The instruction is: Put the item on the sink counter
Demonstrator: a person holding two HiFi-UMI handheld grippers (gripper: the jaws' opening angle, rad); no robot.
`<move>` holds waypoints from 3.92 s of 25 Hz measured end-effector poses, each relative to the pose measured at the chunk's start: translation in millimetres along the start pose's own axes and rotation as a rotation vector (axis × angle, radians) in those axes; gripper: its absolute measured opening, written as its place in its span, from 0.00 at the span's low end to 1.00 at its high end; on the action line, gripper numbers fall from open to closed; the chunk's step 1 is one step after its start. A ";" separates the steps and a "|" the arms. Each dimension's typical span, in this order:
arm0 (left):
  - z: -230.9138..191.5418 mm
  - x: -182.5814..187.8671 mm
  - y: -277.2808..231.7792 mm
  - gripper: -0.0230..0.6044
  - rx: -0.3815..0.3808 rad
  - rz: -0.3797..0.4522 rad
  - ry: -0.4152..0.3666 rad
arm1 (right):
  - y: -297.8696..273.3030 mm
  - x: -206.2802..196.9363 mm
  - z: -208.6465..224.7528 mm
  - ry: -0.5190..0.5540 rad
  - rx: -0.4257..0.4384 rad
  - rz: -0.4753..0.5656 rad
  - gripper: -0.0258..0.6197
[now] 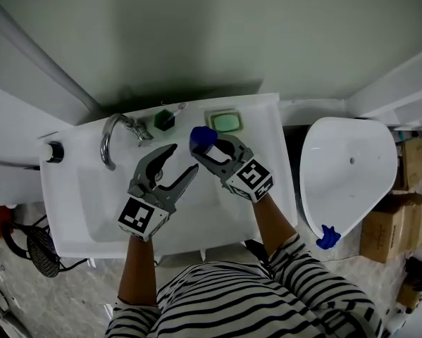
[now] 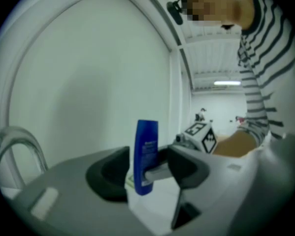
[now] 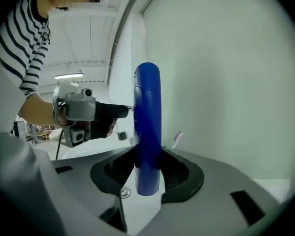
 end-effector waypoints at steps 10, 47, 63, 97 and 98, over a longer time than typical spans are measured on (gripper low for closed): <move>2.4 -26.2 -7.8 0.05 -0.019 -0.021 0.051 | -26.5 -21.9 37.1 -0.104 -0.265 0.002 0.29; -17.8 -68.9 -6.1 0.05 -0.077 -0.045 0.079 | -88.1 -68.0 71.4 -0.070 -0.478 -0.045 0.29; -25.5 -63.1 -8.2 0.05 -0.011 -0.027 0.107 | -78.9 -55.0 69.5 -0.042 -0.429 -0.059 0.37; 52.3 -5.3 18.7 0.05 -0.031 0.091 0.115 | 81.2 34.5 -61.1 -0.013 -0.277 0.096 0.17; 57.0 -3.5 20.6 0.05 -0.038 0.091 0.108 | 86.3 37.0 -65.9 -0.009 -0.272 0.101 0.15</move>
Point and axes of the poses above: the fingertips, and each gripper's own axes: y backward along the fingers, z to its right, x out of its top, the point moved 7 cm from there along y, backward along the fingers, and after that the axes turned 3 degrees about y, right-handed, at the moved point
